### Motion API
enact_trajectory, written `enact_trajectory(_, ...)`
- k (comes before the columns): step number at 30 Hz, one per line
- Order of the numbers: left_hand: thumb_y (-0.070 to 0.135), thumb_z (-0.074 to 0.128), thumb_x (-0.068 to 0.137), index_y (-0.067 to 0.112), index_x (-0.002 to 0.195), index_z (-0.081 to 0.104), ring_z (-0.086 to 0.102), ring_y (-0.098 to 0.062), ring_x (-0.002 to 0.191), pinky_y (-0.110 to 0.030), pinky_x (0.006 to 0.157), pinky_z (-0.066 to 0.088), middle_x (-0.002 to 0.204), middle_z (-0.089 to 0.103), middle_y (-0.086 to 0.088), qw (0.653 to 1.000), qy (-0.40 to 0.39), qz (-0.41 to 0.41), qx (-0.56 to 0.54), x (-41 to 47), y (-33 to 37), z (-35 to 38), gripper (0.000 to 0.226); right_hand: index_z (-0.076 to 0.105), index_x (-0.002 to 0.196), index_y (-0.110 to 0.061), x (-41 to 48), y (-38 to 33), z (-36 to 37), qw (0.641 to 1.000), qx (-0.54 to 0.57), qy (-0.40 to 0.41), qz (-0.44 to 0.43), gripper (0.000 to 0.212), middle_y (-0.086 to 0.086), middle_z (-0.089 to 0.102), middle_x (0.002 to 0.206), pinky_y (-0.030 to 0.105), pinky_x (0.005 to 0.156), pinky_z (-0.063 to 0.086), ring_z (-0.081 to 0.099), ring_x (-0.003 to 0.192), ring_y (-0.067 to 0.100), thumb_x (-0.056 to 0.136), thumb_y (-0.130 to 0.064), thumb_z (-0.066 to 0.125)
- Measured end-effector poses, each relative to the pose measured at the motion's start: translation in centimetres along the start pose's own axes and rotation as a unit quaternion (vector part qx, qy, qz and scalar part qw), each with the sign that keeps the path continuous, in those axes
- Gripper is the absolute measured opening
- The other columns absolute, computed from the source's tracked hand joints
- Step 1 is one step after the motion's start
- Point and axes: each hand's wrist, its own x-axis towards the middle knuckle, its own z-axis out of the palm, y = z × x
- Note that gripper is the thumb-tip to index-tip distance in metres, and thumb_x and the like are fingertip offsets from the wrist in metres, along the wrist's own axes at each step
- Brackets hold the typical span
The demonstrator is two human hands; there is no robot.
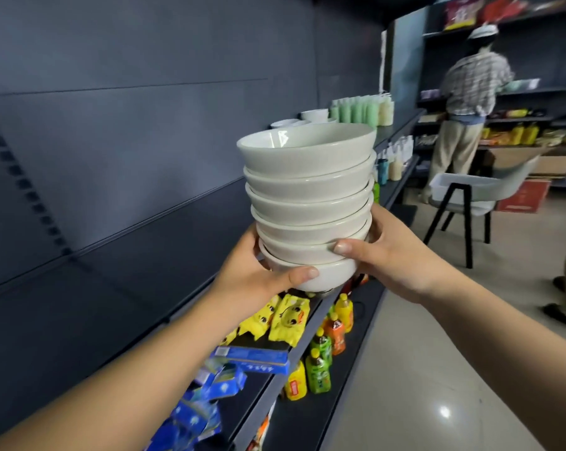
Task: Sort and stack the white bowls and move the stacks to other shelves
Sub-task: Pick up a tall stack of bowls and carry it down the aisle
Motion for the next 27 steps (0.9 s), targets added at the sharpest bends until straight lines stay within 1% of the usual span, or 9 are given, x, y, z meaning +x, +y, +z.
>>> enact_trajectory(4,0.030,0.080,0.039,0.022,0.121,0.050,0.062,-0.005,0.105,-0.016,0.076,0.051,0.115,0.064,0.007,0.999,-0.038,0.010,-0.018,7.5,-1.9,3.4,0.087,0.044,0.129,-0.015,3.4,1.5,-6.6,0.999,-0.014,0.030,-0.001,0.102,0.003,0.062,0.123,0.034,0.084,0.054,0.059,0.114,0.020,0.042,-0.048,0.086)
enact_trajectory(9,0.035,0.082,0.035,0.025,0.117,0.052,0.061,-0.010,0.108,-0.026,0.085,0.052,0.115,0.065,0.007,0.999,-0.041,0.013,-0.025,18.2,-5.1,6.3,0.088,0.042,0.131,-0.012,10.2,4.1,-14.2,0.998,-0.032,0.051,-0.004,0.100,0.008,0.060,0.126,0.043,0.097,0.046,0.056,0.118,0.024,0.048,-0.046,0.086)
enact_trajectory(11,0.033,0.084,0.032,0.026,0.109,0.054,0.063,-0.007,0.103,-0.019,0.077,0.052,0.105,0.069,0.011,0.998,-0.045,0.024,-0.040,22.4,-6.1,7.1,0.083,0.042,0.131,-0.012,13.3,4.9,-16.9,0.998,-0.041,0.057,-0.004,0.101,0.007,0.060,0.126,0.043,0.097,0.046,0.056,0.118,0.023,0.047,-0.047,0.086)
enact_trajectory(13,0.037,0.090,0.026,0.021,0.108,0.054,0.064,-0.006,0.100,-0.015,0.073,0.051,0.102,0.071,0.011,0.996,-0.056,0.033,-0.059,26.0,-6.4,7.7,0.091,0.042,0.131,-0.012,16.2,5.5,-19.0,0.997,-0.052,0.064,-0.007,0.102,0.007,0.059,0.127,0.044,0.099,0.045,0.055,0.119,0.023,0.047,-0.048,0.085)
enact_trajectory(17,0.040,0.088,0.035,0.015,0.112,0.051,0.065,-0.004,0.098,-0.013,0.073,0.051,0.102,0.071,0.012,0.992,-0.084,0.043,-0.087,32.7,-7.4,8.5,0.089,0.042,0.130,-0.014,21.5,6.9,-23.2,0.996,-0.061,0.071,-0.014,0.102,0.006,0.059,0.128,0.049,0.101,0.043,0.054,0.120,0.023,0.045,-0.051,0.085)
enact_trajectory(20,0.046,0.090,0.027,0.016,0.115,0.051,0.065,-0.007,0.100,-0.014,0.072,0.051,0.104,0.071,0.011,0.994,-0.064,0.044,-0.082,36.4,-8.5,8.7,0.102,0.043,0.130,-0.013,24.8,7.9,-25.4,0.996,-0.059,0.063,-0.022,0.101,0.006,0.059,0.127,0.045,0.100,0.044,0.054,0.119,0.023,0.046,-0.050,0.085)
enact_trajectory(22,0.049,0.089,0.024,0.019,0.112,0.052,0.065,-0.004,0.099,-0.013,0.071,0.051,0.102,0.071,0.015,0.996,-0.039,0.044,-0.072,38.8,-9.1,8.4,0.100,0.045,0.128,-0.012,27.2,8.7,-26.5,0.997,-0.050,0.054,-0.023,0.100,0.006,0.060,0.126,0.041,0.098,0.046,0.055,0.118,0.022,0.045,-0.051,0.085)
enact_trajectory(25,0.047,0.089,0.029,0.019,0.114,0.052,0.064,-0.005,0.101,-0.014,0.075,0.050,0.106,0.070,0.013,0.997,-0.011,0.052,-0.047,41.7,-10.2,8.0,0.097,0.045,0.128,-0.014,30.9,10.4,-28.0,0.999,-0.032,0.025,-0.026,0.099,0.004,0.061,0.125,0.041,0.096,0.047,0.057,0.117,0.020,0.045,-0.049,0.085)
enact_trajectory(27,0.045,0.090,0.031,0.016,0.118,0.050,0.063,-0.007,0.104,-0.015,0.076,0.050,0.109,0.069,0.010,0.998,0.022,0.052,-0.030,43.6,-11.3,7.7,0.100,0.045,0.128,-0.014,33.7,11.9,-29.1,0.999,-0.023,0.004,-0.027,0.099,0.002,0.061,0.124,0.037,0.096,0.048,0.057,0.116,0.017,0.045,-0.049,0.085)
